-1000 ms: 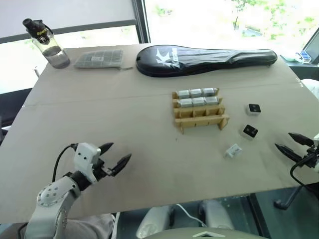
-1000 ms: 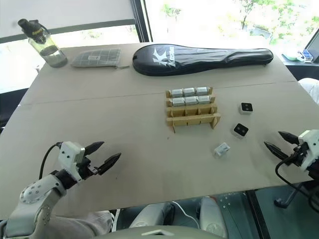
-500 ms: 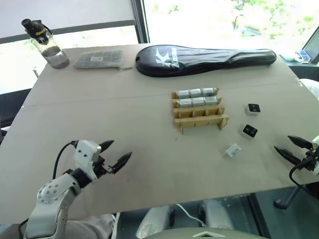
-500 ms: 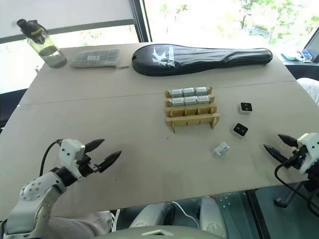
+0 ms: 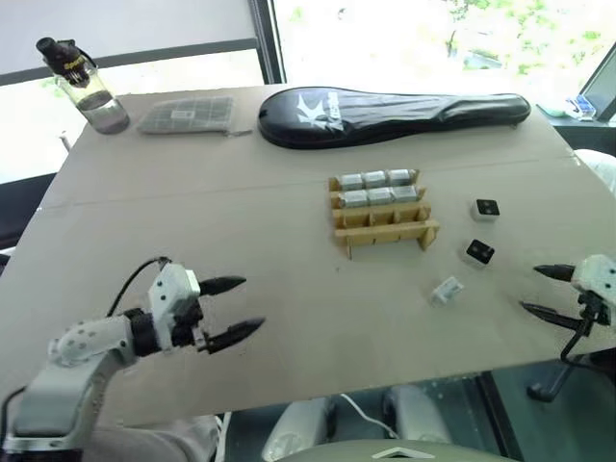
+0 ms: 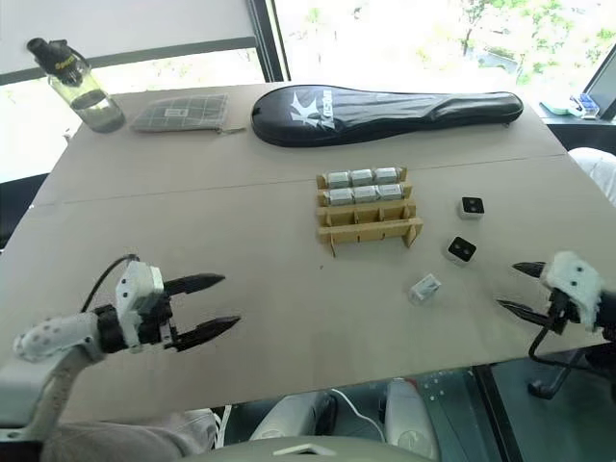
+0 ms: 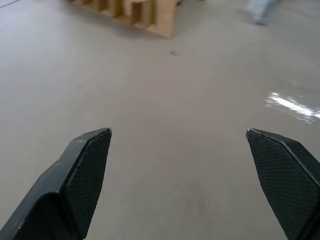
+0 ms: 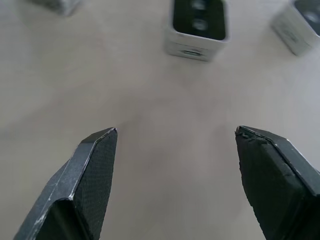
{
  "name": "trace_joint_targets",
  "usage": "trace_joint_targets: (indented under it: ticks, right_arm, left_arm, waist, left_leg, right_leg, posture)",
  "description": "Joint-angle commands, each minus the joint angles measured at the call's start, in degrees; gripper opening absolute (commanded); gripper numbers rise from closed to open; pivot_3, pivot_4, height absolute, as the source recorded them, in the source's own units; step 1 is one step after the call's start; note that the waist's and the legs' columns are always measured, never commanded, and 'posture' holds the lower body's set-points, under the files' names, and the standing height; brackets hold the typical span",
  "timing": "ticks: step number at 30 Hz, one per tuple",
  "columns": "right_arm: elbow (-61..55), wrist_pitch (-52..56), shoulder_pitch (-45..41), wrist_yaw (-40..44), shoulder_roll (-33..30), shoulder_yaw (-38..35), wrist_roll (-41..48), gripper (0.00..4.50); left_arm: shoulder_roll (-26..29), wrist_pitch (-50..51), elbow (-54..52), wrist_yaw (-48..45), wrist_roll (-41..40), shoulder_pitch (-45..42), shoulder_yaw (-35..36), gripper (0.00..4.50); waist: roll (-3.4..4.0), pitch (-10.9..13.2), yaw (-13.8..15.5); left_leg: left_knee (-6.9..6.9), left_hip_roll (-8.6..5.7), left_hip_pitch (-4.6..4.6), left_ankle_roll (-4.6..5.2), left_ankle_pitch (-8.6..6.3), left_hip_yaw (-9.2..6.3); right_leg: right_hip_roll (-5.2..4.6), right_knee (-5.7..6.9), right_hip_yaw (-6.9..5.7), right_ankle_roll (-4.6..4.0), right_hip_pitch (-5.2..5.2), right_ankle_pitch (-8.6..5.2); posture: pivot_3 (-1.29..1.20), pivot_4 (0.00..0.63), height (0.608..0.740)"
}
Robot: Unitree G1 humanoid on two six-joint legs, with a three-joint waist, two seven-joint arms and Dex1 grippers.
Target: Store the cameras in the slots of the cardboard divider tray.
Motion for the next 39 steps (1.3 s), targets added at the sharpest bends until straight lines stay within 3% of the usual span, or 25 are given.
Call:
trace_joint_targets:
  ticks: [1,4,11,16,25,37,39]
  right_arm:
    - [-5.1,2.6,-4.9,4.4,-2.6,4.6,-0.3,3.72]
    - [-3.4,2.6,-10.0,6.8,-3.0,7.7,-1.1,3.72]
    - [3.6,-8.4,-20.7,12.1,-3.8,14.5,-6.7,3.72]
    - [-1.9,-4.6,-26.2,16.8,-2.5,19.8,-6.0,3.72]
    - [-4.7,-1.1,-35.8,21.9,2.8,29.2,-7.7,3.72]
    - [-4.9,0.9,-43.9,23.5,2.3,41.5,-7.7,3.72]
    - [-4.3,1.0,-44.7,23.5,1.3,42.8,-8.0,3.01]
  left_arm:
    - [2.8,-1.7,-1.3,-4.2,-1.1,-3.0,1.0,4.50]
    - [3.5,-2.1,-1.2,-4.8,-0.9,-6.1,0.4,4.50]
    - [4.5,-2.0,-2.6,-6.1,-0.7,-9.4,-0.7,4.50]
    - [4.7,-3.0,-3.0,-7.4,0.1,-9.3,-1.2,4.50]
    - [5.2,-1.6,-3.3,-13.8,-6.7,-10.5,0.3,4.50]
    - [5.7,-4.9,-0.7,-15.8,-1.9,-10.6,-2.2,4.50]
    - [5.7,-4.9,-0.8,-15.7,-1.9,-10.4,-2.1,4.50]
  waist:
    - [-0.01,0.0,0.1]
    - [-0.03,0.0,0.2]
    - [-0.03,0.1,0.0]
    - [0.00,0.1,-0.4]
    - [-0.02,0.1,0.0]
    - [-0.02,0.1,0.0]
    - [-0.02,0.1,0.0]
  left_leg:
    - [0.01,0.00,0.00,0.00,0.00,-0.01]
    - [0.01,0.00,-0.07,0.00,0.00,-0.04]
    - [-0.07,0.00,-0.16,0.02,-0.01,-0.11]
    - [-0.06,0.03,-0.16,0.02,-0.01,-0.10]
    - [-0.04,0.03,-0.19,0.02,-0.01,-0.11]
    - [0.03,0.02,-0.54,0.02,-0.01,-0.17]
    - [0.04,0.02,-0.60,0.02,-0.01,-0.19]
  right_leg:
    - [0.00,0.00,-0.02,0.00,0.01,0.00]
    - [-0.02,-0.11,-0.07,0.00,0.01,0.00]
    - [-0.02,-0.32,-0.18,0.00,-0.02,0.00]
    - [0.00,-0.26,-0.16,0.00,-0.05,0.00]
    - [0.00,-0.27,-0.18,0.00,-0.07,0.00]
    - [0.00,-0.27,-0.28,0.00,-0.39,0.00]
    - [-0.01,-0.27,-0.30,0.00,-0.44,0.01]
  posture:
    - [0.00,0.150,0.740]
    - [0.00,0.150,0.740]
    - [0.00,0.150,0.740]
    - [0.00,0.150,0.740]
    - [0.00,0.150,0.740]
    - [0.00,0.150,0.740]
    - [0.00,0.150,0.740]
